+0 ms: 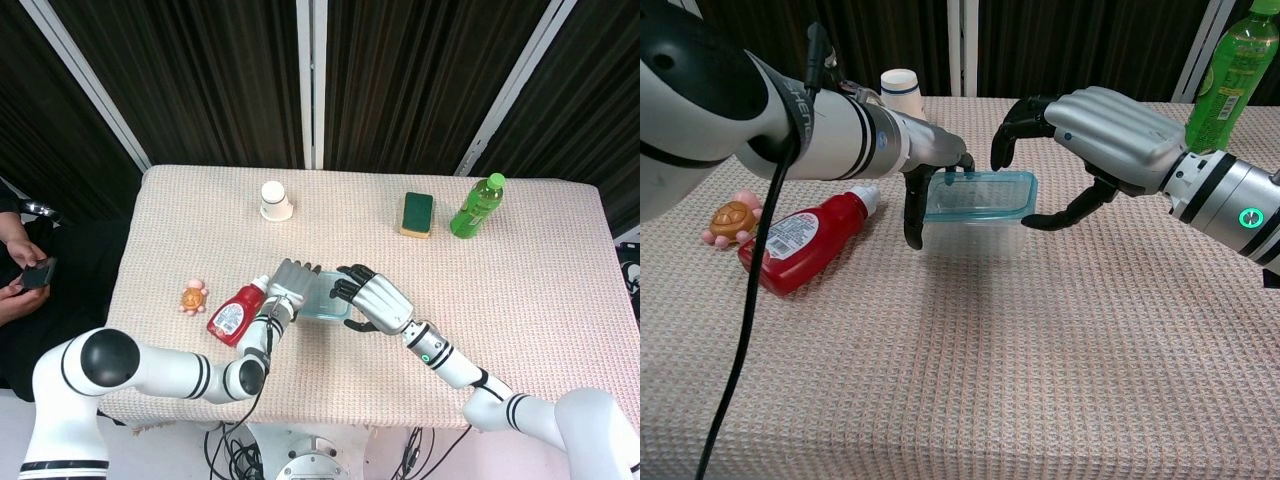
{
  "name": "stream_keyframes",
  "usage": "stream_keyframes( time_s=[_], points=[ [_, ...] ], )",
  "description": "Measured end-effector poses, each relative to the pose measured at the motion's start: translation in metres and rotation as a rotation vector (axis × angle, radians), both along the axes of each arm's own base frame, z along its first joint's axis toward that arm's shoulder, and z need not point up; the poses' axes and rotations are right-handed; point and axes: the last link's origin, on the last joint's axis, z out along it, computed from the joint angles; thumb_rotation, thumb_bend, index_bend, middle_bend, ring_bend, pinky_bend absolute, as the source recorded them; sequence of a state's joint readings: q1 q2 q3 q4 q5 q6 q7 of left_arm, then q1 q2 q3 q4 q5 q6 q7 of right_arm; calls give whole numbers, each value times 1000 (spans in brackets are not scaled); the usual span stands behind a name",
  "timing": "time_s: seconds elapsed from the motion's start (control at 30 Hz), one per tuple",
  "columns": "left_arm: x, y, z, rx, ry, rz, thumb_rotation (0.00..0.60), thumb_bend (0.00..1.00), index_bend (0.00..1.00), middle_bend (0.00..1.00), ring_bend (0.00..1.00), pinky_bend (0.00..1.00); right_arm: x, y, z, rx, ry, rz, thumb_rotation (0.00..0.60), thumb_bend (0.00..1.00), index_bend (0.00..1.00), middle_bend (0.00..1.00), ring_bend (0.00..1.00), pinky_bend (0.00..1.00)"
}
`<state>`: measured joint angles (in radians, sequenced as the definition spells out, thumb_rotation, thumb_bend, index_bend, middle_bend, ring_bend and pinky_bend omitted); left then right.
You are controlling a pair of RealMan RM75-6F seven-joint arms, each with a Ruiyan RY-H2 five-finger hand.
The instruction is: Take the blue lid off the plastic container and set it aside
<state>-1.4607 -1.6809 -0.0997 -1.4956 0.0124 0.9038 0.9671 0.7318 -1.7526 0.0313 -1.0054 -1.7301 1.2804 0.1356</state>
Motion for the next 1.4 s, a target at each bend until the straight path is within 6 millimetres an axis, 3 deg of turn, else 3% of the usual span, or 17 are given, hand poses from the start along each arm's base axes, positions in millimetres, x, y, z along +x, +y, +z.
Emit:
stream_keyframes(
  time_s=[0.57, 0.7, 0.93, 1.1, 1.27, 1.4],
  points=[
    [4, -3, 7, -12, -36, -11, 600, 21, 153, 246, 197, 256, 4, -1, -6, -9, -22, 31, 600, 402, 492, 433, 251, 353],
    [5, -4, 8, -20, -50, -5, 600, 21, 99, 231, 197, 254, 7, -2, -8, -11, -27, 38, 600, 414, 512, 437, 255, 359],
    [6, -7, 11, -18, -74, -5, 600, 18, 11, 121, 56, 150, 5, -1, -9, 4, -27, 25, 600, 399, 570, 447, 257, 359],
    [3, -7, 16, 14, -75, -25, 600, 17, 1, 77, 13, 109, 3, 0, -9, 2, -50, 19, 600, 351, 684, 480, 257, 359],
    [-3, -8, 24, 45, -77, -39, 600, 16, 0, 51, 0, 87, 2, 0, -11, -13, -59, 22, 600, 336, 865, 528, 270, 359],
    [-8, -9, 31, 58, -87, -43, 600, 16, 0, 51, 0, 87, 4, 0, -12, -27, -69, 33, 600, 337, 933, 546, 278, 360]
  ],
)
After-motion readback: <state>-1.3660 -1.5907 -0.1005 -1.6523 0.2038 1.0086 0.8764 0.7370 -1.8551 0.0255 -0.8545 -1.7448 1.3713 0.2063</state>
